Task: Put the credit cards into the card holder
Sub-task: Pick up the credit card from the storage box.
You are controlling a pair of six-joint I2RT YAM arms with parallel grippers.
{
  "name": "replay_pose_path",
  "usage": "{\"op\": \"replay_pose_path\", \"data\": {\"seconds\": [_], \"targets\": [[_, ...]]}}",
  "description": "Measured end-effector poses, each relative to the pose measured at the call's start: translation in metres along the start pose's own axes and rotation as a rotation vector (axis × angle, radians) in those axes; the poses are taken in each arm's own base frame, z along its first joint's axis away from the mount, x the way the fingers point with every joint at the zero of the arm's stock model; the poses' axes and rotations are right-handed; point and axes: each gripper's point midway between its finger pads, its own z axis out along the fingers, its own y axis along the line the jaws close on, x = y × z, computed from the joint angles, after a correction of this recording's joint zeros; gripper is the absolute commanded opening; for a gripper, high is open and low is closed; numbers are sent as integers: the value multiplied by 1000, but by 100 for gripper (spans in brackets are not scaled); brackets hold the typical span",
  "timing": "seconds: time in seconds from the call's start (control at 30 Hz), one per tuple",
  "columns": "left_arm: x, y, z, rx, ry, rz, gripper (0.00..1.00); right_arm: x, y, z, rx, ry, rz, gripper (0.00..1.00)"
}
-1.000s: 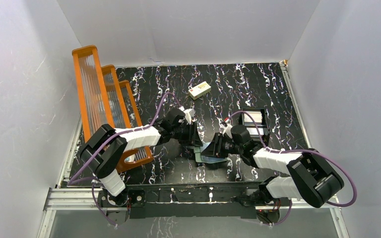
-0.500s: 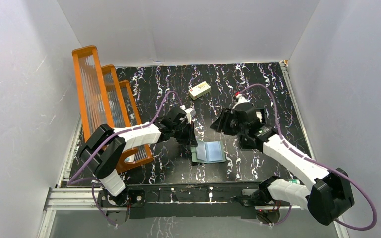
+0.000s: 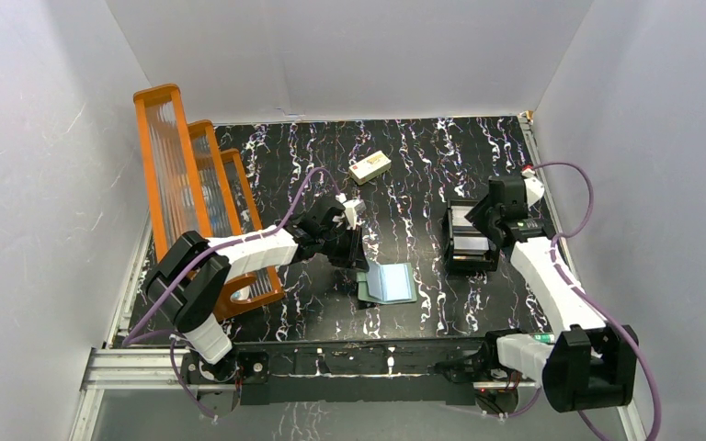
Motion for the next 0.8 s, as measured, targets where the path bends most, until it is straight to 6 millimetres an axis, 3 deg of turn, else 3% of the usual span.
{"op": "replay_pose_path", "data": {"seconds": [0.1, 0.23, 0.43, 0.8], "targets": [[-1, -3, -2, 9, -3, 3, 13, -8, -16, 11, 69, -1, -31, 51], [0, -6, -3, 25, 1, 5, 13, -11, -20, 23, 107, 39, 2, 54], [3, -7, -4, 30, 17, 3, 13, -9, -11, 26, 74, 16, 247, 53], [0, -12, -10, 41, 4, 10, 13, 7, -25, 56, 112, -5, 535, 54]]}}
